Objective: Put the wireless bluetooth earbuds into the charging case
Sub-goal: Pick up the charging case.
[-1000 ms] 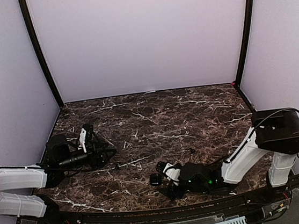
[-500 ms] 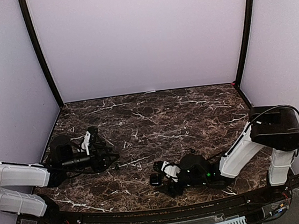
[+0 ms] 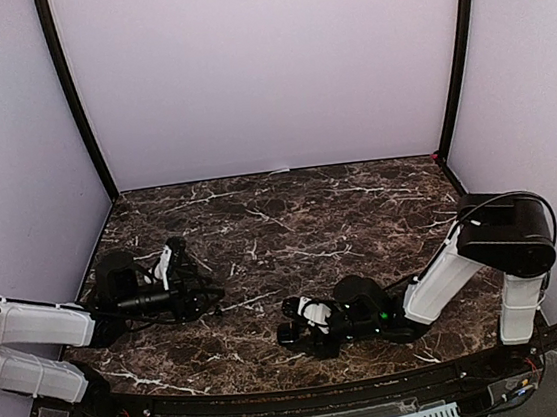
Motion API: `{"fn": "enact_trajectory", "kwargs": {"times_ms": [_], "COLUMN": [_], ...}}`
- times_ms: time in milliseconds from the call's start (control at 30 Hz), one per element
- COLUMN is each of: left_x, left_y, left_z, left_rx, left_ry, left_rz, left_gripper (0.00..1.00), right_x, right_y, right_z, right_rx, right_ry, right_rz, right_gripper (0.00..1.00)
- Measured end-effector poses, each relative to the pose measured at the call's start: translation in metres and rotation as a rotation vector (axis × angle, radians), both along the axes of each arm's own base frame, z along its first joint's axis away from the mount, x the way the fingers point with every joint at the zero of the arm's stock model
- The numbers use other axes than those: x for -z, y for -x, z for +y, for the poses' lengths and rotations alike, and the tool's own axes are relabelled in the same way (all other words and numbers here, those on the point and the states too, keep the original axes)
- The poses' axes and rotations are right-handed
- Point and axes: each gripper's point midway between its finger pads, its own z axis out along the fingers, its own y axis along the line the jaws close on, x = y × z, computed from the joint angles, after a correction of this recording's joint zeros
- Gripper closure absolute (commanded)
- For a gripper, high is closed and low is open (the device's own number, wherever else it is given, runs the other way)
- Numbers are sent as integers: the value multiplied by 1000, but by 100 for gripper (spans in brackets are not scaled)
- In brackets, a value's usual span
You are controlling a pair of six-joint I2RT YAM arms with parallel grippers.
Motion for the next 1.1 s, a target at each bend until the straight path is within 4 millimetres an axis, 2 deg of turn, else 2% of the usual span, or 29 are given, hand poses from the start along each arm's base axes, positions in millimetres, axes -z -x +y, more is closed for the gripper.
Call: {"fn": "enact_trajectory", "kwargs": {"times_ms": [200,333,600,767,933,1100], "left_x": [3,2,-3,-3,-6,8], "left_y": [4,9,42,71,100,103], "left_z": [-4,-11,-41,-60,-81,-94], "left_rx": [28,56,176,256,335,370], "left_ry": [-1,-2,-29,-79,-145,-283], "left_rz": [15,8,-154,-333,-611,-819], "left_gripper": [18,18,18,17,13,13], "right_x": [-1,-1,-8,-34,-67,-89], "right_y": [2,4,8,4,2,6], "right_z": [0,-1,-15,-21,-29,-35], "right_rx": [-31,-37,-20,26,66,89], "right_ry": [-5,0,16,-12,-61,-96], "right_rz": [5,8,28,12,16,59], "right_gripper": [60,61,62,63,64,64]}}
